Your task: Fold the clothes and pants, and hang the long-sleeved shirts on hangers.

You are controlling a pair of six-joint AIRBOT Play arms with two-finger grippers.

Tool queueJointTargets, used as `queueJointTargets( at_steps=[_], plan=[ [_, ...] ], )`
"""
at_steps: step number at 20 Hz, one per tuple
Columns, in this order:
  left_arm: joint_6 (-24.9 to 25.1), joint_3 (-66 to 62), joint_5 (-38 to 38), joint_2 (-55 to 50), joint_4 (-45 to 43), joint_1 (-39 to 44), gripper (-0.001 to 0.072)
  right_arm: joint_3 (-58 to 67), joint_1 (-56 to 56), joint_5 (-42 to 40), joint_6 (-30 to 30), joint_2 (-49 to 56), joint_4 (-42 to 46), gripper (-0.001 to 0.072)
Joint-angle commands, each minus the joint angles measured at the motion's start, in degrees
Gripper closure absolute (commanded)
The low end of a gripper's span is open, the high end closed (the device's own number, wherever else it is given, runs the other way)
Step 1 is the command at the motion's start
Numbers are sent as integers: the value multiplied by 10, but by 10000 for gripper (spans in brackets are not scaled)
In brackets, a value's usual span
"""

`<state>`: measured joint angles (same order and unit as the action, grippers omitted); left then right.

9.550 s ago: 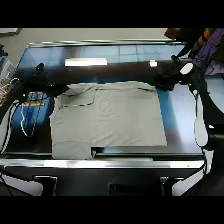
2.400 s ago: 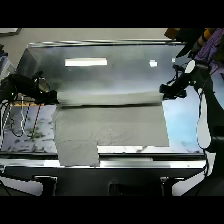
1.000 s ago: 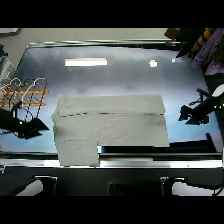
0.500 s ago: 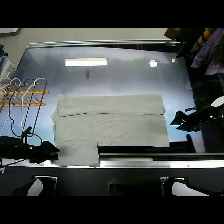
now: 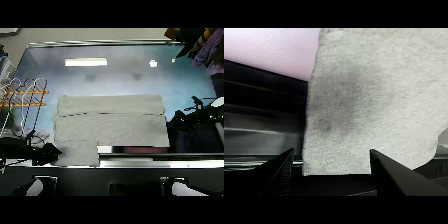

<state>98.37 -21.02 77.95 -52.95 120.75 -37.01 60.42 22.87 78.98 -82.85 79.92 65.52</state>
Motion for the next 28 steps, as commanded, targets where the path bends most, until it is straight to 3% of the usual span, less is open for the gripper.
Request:
queueJointTargets(
  at_steps=[1, 5, 7, 8, 9, 10, 14, 17, 28],
  plan=[
    [-10, 5, -19, -30, 9, 23, 164, 0, 0, -2, 4, 0, -5, 300],
    [-20, 12, -56, -57, 27, 64, 190, 0, 0, 1, 6, 0, -6, 300],
    [-19, 12, -56, -63, 27, 68, 471, 0, 0, 4, 13, -5, -8, 332],
    [-19, 12, -56, -62, 27, 67, 598, 0, 2, 5, 17, -12, -7, 392],
    [-19, 12, -55, -62, 27, 67, 668, 0, 2, 1, 16, -19, -3, 412],
    [-19, 12, -55, -62, 27, 67, 690, 0, 2, -3, 13, -24, -2, 412],
    [-19, 12, -55, -62, 27, 67, 690, 0, 15, 25, 10, -9, -3, 406],
    [-19, 12, -55, -62, 27, 67, 690, -6, 45, 64, 18, 26, 0, 289],
    [-17, 11, -56, -62, 27, 67, 691, -169, 47, 28, 58, 30, 9, 291]
  ],
)
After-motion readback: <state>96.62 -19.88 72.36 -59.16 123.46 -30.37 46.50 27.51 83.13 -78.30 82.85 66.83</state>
